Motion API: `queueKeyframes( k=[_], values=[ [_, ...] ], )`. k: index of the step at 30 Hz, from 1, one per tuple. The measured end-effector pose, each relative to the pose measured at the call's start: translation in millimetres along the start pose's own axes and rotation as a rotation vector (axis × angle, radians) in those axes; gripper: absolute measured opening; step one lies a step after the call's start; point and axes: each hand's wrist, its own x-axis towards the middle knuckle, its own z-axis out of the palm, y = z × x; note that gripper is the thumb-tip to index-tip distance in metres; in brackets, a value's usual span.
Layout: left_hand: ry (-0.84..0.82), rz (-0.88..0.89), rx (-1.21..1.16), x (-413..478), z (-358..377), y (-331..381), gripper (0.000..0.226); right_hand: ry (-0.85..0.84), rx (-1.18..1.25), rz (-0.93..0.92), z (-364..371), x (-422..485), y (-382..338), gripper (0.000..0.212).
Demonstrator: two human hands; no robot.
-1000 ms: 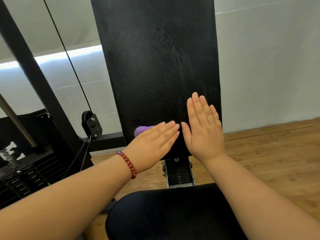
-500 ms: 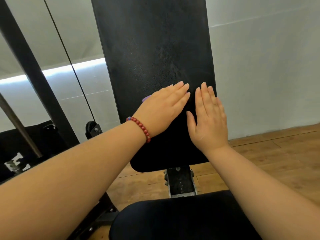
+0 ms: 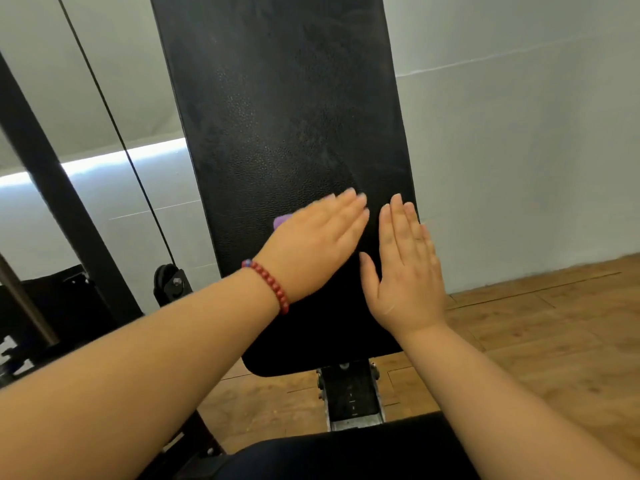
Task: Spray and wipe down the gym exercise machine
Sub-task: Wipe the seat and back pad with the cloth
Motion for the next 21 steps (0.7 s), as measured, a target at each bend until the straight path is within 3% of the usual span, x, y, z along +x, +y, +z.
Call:
queueKeyframes(
  k=[4, 8, 14, 18, 21],
  values=[
    [-0.099, -0.102, 0.046, 27, -4, -13, 0.054, -0.024, 0.004, 0.012, -2, -5, 1, 0.063],
    [-0.163, -0.040, 0.083, 10, 5, 13, 0.054, -0.052, -0.006, -0.002, -2, -12, 4, 0.063],
    [-0.184, 0.112, -0.071, -24, -3, 25, 0.050, -0.104, -0.019, 0.036, -5, -42, 4, 0.064],
    [-0.163, -0.061, -0.041, -11, -12, 1, 0.049, -0.149, -0.044, 0.051, -7, -50, 3, 0.065],
    [-0.241, -0.027, 0.038, -29, -4, 23, 0.050, -0.153, -0.032, 0.049, -7, -54, 3, 0.064]
  ],
)
